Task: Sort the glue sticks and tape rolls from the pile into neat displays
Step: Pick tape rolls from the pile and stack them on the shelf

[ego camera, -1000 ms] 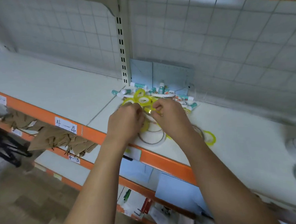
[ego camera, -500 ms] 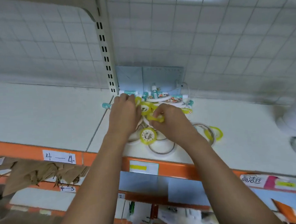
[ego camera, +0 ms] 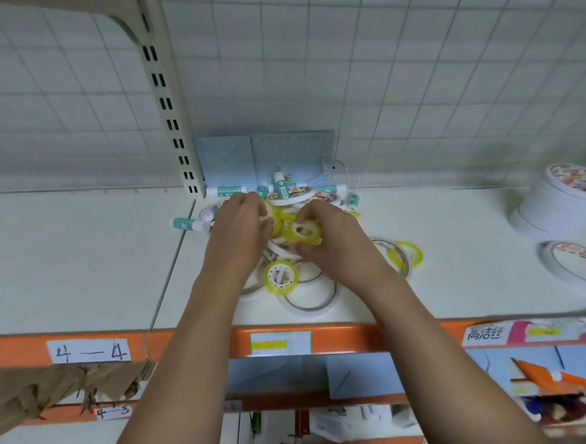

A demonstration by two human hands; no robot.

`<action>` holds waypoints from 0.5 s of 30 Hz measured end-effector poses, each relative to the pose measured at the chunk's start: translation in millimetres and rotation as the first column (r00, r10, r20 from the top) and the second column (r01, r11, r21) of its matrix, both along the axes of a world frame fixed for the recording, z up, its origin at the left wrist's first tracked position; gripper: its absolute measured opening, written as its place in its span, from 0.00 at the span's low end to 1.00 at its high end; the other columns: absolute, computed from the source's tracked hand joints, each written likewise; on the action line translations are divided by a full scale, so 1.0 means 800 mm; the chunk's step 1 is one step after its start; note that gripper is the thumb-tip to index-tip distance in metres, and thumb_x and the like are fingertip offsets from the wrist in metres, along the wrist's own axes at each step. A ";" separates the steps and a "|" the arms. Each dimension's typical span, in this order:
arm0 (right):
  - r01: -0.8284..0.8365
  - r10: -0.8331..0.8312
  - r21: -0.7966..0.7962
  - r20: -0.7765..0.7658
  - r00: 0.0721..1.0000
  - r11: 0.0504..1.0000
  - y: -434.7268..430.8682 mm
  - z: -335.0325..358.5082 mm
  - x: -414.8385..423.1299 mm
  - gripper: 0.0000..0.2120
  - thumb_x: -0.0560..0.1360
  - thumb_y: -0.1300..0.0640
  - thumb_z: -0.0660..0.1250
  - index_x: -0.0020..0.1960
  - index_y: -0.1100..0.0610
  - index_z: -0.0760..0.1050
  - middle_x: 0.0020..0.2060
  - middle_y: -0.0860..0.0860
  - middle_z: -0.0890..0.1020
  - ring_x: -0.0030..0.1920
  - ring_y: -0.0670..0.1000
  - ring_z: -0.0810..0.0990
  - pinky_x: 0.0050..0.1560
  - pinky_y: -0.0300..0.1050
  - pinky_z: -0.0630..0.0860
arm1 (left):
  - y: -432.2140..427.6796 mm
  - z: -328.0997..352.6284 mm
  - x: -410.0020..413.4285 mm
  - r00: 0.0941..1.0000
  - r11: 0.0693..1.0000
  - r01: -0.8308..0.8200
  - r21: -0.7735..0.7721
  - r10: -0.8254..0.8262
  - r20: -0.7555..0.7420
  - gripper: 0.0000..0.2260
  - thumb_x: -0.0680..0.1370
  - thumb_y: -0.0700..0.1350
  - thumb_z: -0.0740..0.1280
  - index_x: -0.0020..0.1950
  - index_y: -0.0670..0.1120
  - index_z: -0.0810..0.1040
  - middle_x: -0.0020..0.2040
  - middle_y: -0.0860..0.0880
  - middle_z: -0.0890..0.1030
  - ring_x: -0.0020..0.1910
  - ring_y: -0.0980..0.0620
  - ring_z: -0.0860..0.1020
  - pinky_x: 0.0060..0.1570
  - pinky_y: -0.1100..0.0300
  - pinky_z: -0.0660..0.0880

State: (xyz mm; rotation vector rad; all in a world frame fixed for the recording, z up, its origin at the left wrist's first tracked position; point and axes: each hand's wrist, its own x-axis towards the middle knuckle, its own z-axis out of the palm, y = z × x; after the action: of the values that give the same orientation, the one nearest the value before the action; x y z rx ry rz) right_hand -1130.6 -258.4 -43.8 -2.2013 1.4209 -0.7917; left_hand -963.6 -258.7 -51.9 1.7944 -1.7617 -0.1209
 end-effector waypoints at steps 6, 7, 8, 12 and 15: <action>0.052 -0.054 -0.057 -0.049 0.997 0.997 0.009 0.012 -0.041 0.25 0.68 0.59 0.75 0.64 0.50 0.75 0.55 0.52 0.77 0.56 0.53 0.76 0.53 0.33 0.66 | 0.007 0.016 -0.036 0.994 0.996 0.056 -0.065 -0.061 -0.088 0.20 0.75 0.50 0.69 0.66 0.46 0.73 0.58 0.46 0.75 0.56 0.46 0.75 0.48 0.56 0.70; 0.073 -0.077 -0.057 -0.061 0.995 0.996 0.012 0.014 -0.052 0.25 0.68 0.59 0.75 0.63 0.49 0.76 0.54 0.52 0.77 0.55 0.54 0.77 0.54 0.36 0.68 | 0.008 0.017 -0.047 0.993 0.994 0.089 -0.065 -0.094 -0.075 0.21 0.76 0.51 0.68 0.66 0.46 0.74 0.59 0.46 0.75 0.57 0.46 0.74 0.49 0.57 0.69; 0.098 -0.102 -0.057 -0.078 0.992 0.994 0.015 0.016 -0.064 0.24 0.68 0.59 0.75 0.63 0.49 0.76 0.54 0.53 0.77 0.55 0.55 0.77 0.56 0.38 0.69 | 0.008 0.017 -0.060 0.989 0.989 0.131 -0.065 -0.135 -0.061 0.21 0.76 0.51 0.68 0.66 0.45 0.74 0.60 0.46 0.76 0.58 0.46 0.74 0.51 0.56 0.70; 0.210 -0.215 -0.051 -0.126 0.968 0.976 0.029 0.019 -0.124 0.23 0.69 0.60 0.74 0.62 0.50 0.77 0.54 0.53 0.76 0.55 0.56 0.77 0.58 0.44 0.72 | 0.010 0.017 -0.118 0.961 0.960 0.269 -0.071 -0.273 -0.050 0.17 0.75 0.51 0.68 0.61 0.45 0.78 0.57 0.48 0.76 0.56 0.48 0.75 0.51 0.56 0.71; 0.291 -0.295 -0.047 -0.140 0.945 0.956 0.041 0.018 -0.174 0.22 0.69 0.59 0.74 0.62 0.50 0.77 0.53 0.52 0.76 0.54 0.55 0.76 0.55 0.41 0.71 | 0.010 0.014 -0.166 0.937 0.937 0.346 -0.046 -0.348 -0.039 0.13 0.74 0.51 0.68 0.54 0.45 0.78 0.52 0.49 0.77 0.55 0.49 0.73 0.50 0.55 0.71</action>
State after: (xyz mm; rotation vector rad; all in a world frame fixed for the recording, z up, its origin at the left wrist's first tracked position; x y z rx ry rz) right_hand -1270.0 -225.5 -29.4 -2.1313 1.8514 -0.7601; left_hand -1096.3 -250.8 -40.7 1.4256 -2.0176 -0.2674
